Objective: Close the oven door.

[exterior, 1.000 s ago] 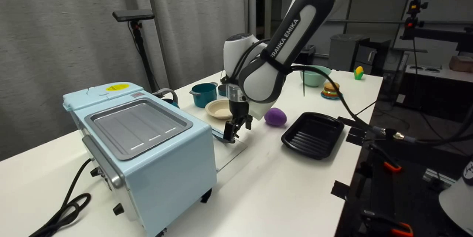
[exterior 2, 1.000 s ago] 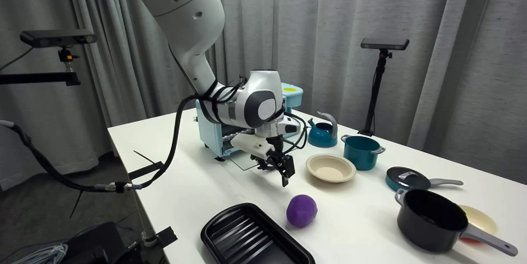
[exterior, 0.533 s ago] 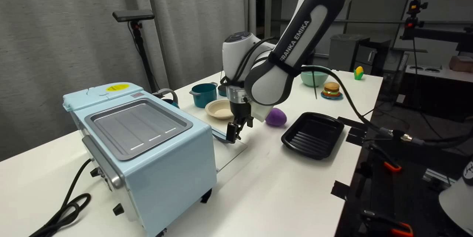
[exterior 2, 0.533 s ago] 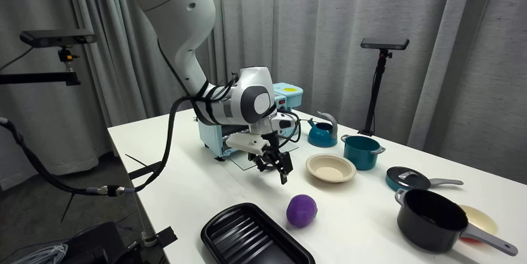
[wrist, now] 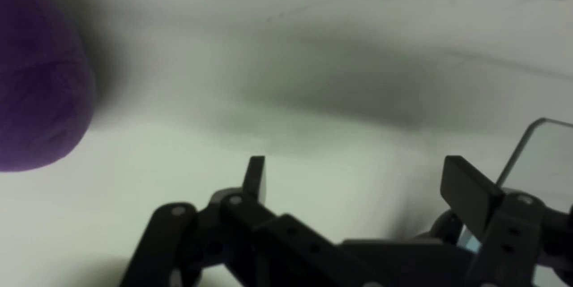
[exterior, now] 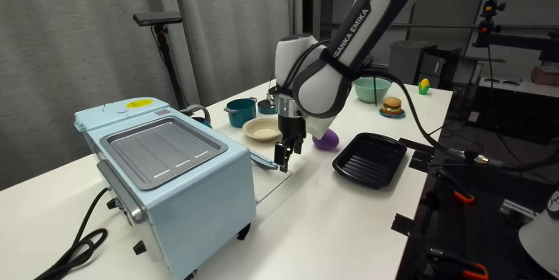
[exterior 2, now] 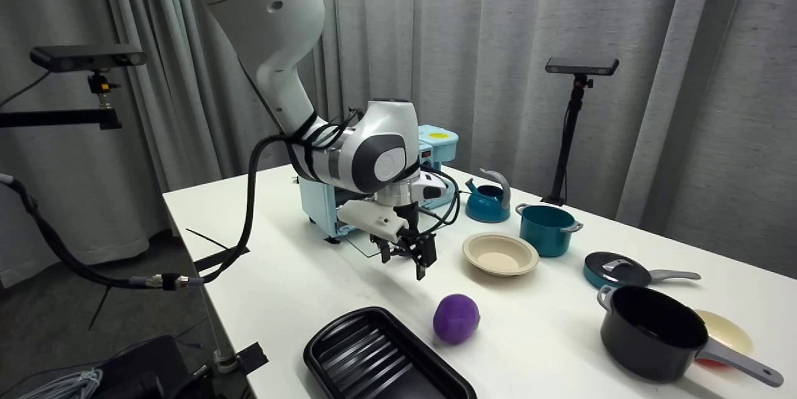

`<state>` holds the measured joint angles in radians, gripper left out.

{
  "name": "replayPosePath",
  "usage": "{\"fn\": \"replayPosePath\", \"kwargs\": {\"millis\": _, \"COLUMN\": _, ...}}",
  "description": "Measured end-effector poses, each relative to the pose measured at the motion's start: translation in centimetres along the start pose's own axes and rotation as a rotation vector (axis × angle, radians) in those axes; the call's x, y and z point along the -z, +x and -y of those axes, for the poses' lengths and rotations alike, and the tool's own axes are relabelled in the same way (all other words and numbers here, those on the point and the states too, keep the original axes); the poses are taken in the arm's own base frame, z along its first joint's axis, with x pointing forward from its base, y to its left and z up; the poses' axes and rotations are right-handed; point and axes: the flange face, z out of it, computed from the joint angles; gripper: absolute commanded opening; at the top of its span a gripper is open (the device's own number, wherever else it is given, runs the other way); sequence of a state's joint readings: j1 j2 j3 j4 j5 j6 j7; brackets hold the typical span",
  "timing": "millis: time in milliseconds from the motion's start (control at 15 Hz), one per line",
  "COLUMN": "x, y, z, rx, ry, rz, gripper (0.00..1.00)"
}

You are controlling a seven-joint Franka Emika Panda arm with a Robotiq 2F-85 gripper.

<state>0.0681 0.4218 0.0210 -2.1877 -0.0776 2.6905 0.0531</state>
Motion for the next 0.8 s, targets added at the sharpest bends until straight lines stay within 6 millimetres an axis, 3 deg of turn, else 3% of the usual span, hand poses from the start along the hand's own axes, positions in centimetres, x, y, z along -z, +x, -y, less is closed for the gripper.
{"fn": "replayPosePath", "kwargs": {"millis": 467, "x": 3.7, "y": -3.8, "z": -0.8, "rx": 0.042, "ry": 0.089, "rz": -0.102, "gripper": 1.0}}
{"fn": "replayPosePath", "kwargs": {"millis": 800, "x": 6.3, "y": -3.9, "z": -1.0, "rx": 0.063, "ry": 0.066, "rz": -0.249, "gripper": 1.0}}
